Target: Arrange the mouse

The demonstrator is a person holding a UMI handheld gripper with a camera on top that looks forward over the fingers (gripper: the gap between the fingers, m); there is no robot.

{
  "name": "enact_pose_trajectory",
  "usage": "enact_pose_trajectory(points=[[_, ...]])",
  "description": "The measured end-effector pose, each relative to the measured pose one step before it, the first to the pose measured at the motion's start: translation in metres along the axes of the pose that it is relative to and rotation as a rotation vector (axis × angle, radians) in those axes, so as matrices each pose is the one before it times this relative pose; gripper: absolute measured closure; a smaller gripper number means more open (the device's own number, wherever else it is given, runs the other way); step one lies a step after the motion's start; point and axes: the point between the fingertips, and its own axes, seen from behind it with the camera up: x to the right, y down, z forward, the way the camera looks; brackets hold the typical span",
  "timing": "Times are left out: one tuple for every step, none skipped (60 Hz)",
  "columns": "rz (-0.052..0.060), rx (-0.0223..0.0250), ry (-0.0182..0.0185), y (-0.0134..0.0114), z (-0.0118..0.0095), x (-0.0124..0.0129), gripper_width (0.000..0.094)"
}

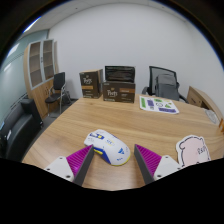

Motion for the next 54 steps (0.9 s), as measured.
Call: enact_pose_trajectory(points=[[0.0042,-0.00003,0.00167,-0.00106,0.00207,0.00013,0.0088],[0.0040,0.00089,0.00228,-0.00143,0.00165,0.00021,0.0088],[0.0037,-0.00022,0.00309,-0.00079,0.00093,0.00046,0.0088],[0.0039,-0.00046,0.00413,-0.00100,0.00138,0.00090,0.0087],[0.0023,-0.00242,-0.00066,-0.00033,0.00076,0.01108,0.0087],[0.0044,-0.00026,0.00470,-0.00168,0.00226,0.00058,0.0085],[0.0042,0.00088,0.00476,-0.00197,0.00185,0.00077,0.0086],[0.0033,0.00109,0.00540,-0.00127,0.00158,0.00076,0.0085],[0.0028,0.00046,0.00629,-0.00061,0.00119,0.00075,0.0087],[0.0026,-0.00150,0.01385,-0.00749,0.01242,-0.01057,0.0087],[0.0019,0.00098,0.00742,-0.00116,0.00123,0.00125,0.0088],[0.0020,0.00128,0.00814,-0.00047,0.00060,0.00048,0.0090],[0.0019,0.00004,0.00844,-0.00045,0.00156,0.00147,0.0090],[0.0031,-0.00072,0.00846,-0.00018,0.00102,0.00147,0.0089],[0.0035,-0.00092,0.00834,0.00000,0.00091,0.00138,0.0089],[0.0033,-0.00181,0.00791,0.00032,0.00107,0.00114,0.0088],[0.0048,-0.00576,0.00733,-0.00218,0.00378,0.00127,0.0088],[0.0034,-0.00350,0.00754,0.00036,0.00128,0.00158,0.0091],[0.0037,-0.00300,0.00767,0.00040,0.00138,0.00144,0.0090],[0.0035,-0.00201,0.00798,-0.00028,0.00119,0.00113,0.0088],[0.0029,-0.00123,0.00757,-0.00054,0.00137,0.00115,0.0089],[0.0013,-0.00180,0.00678,-0.00007,0.00135,0.00104,0.0090],[0.0002,-0.00247,0.00625,-0.00004,0.00156,0.00103,0.0091],[-0.0014,-0.00418,0.00676,0.00067,0.00117,0.00138,0.0093],[-0.0026,-0.00467,0.00739,0.00056,0.00128,0.00123,0.0094],[-0.0043,-0.00412,0.00464,0.00066,0.00045,0.00062,0.0094],[0.0032,0.01067,0.00232,-0.00857,0.01346,-0.00511,0.0101],[0.0039,0.00250,0.00462,-0.00090,0.00123,0.00077,0.0107],[0.0046,-0.00116,0.00360,0.00063,0.00018,-0.00020,0.0110],[0.0075,0.00373,-0.00048,-0.00106,0.00093,-0.00069,0.0120],[0.0066,0.00047,-0.00089,0.00002,0.00091,-0.00057,0.0128],[0.0074,0.00043,-0.00144,-0.00014,0.00063,-0.00061,0.0140],[0.0066,0.00423,-0.00009,-0.00145,0.00036,0.00003,0.0153],[0.0022,0.00298,0.00309,-0.00057,0.00089,0.00038,0.0171],[-0.0021,0.00342,0.00219,-0.00055,0.00072,0.00049,0.0197],[-0.0021,0.00326,0.00028,-0.00042,0.00070,-0.00010,0.0240],[0.0006,0.00026,-0.00256,-0.00024,0.00017,-0.00071,0.0290],[0.0028,-0.00318,-0.00084,0.00070,-0.00008,-0.00004,0.0345],[-0.0006,-0.00043,0.00992,0.00001,-0.00020,0.00193,0.0349],[-0.0014,-0.00151,0.00544,0.00057,-0.00032,0.00076,0.0365],[-0.0041,0.00058,0.00576,0.00017,-0.00028,0.00083,0.0383],[-0.0060,-0.00054,0.00907,0.00023,-0.00049,0.00144,0.0401],[-0.0066,-0.00029,0.00824,0.00018,-0.00010,0.00122,0.0417],[-0.0061,-0.00268,0.00664,0.00062,-0.00015,0.00096,0.0431],[-0.0048,-0.00231,0.00506,0.00045,0.00010,0.00061,0.0446],[-0.0023,-0.00143,0.00238,0.00031,0.00026,0.00036,0.0457],[0.0014,-0.00132,0.00154,0.00018,0.00004,0.00007,0.0468],[0.0037,-0.00108,-0.00012,0.00009,0.00006,0.00009,0.0482],[0.0040,-0.00272,-0.00158,0.00029,-0.00020,-0.00034,0.0492],[0.0039,-0.00361,-0.00289,0.00028,-0.00017,-0.00050,0.0510],[0.0024,-0.00371,-0.00380,-0.00013,-0.00013,-0.00027,0.0520],[0.0025,-0.00813,-0.00376,0.00097,-0.00001,-0.00038,0.0527],[0.0009,-0.00493,-0.00496,-0.00004,-0.00022,-0.00065,0.0535],[-0.0004,-0.00750,-0.00656,0.00059,-0.00055,-0.00068,0.0535]])
